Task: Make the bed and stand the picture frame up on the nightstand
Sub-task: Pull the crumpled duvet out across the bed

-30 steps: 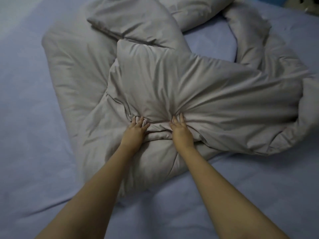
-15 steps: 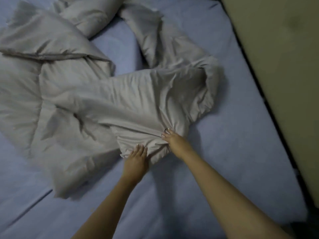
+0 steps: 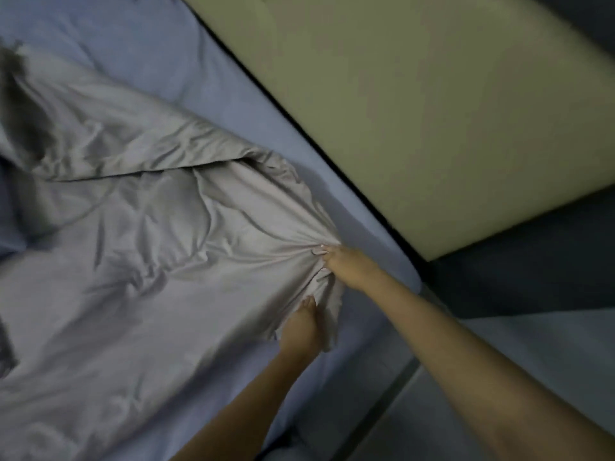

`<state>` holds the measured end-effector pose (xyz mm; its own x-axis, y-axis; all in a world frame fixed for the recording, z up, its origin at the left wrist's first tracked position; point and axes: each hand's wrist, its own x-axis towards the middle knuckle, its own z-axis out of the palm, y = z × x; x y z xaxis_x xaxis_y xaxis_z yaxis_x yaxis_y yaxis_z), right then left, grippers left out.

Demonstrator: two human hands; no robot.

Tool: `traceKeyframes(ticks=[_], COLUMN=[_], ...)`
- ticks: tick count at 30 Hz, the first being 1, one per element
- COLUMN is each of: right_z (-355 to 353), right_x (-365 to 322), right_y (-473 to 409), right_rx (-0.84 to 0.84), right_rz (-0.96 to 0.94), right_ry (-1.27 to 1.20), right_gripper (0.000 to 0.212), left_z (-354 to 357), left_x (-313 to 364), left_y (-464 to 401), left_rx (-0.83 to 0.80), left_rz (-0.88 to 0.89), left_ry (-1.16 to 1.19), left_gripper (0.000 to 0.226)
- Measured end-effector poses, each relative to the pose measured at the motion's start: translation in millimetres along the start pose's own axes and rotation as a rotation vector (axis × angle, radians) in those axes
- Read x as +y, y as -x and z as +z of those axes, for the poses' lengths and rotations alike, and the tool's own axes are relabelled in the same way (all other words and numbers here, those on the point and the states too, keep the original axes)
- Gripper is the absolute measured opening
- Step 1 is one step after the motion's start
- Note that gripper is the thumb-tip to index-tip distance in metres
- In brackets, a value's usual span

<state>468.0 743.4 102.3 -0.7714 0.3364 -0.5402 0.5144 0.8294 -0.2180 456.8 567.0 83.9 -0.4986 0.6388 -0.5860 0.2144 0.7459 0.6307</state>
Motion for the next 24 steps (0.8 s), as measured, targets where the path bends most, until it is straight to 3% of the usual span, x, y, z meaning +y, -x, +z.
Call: traceKeyframes(ticks=[2, 6, 9, 15, 19, 24], right_z=[-19, -43, -40, -1, 27, 50], right_x=[42, 118, 140, 131, 100, 36], right_y=[-1, -3, -10, -8, 10, 26], right_rx=[-0.003, 0.083, 0.034, -0.066, -0.206, -0.239], right_rz=[-0.012, 0.051, 0.125, 0.444, 0.351, 0.223], right_ry=[0.018, 0.153, 0.198, -0.04, 0.012, 0.131], right_gripper=[0.047, 0.043, 0.045, 0.053, 0.048, 0.049], left_z=[23, 53, 67, 56, 21, -35], left_x=[40, 115, 134, 61, -7, -73], left_y=[-18, -54, -72, -94, -87, -56], left_rx=[-0.021, -0.2, -0.318, -0.324, -0.292, -0.205], left_rz=[0.002, 0.121, 0.219, 0.305, 0.201, 0.098], left_ry=[0.044, 0.094, 0.056, -0.503, -0.706, -0.763], left_gripper=[0.034, 0.041, 0.046, 0.051, 0.059, 0.06])
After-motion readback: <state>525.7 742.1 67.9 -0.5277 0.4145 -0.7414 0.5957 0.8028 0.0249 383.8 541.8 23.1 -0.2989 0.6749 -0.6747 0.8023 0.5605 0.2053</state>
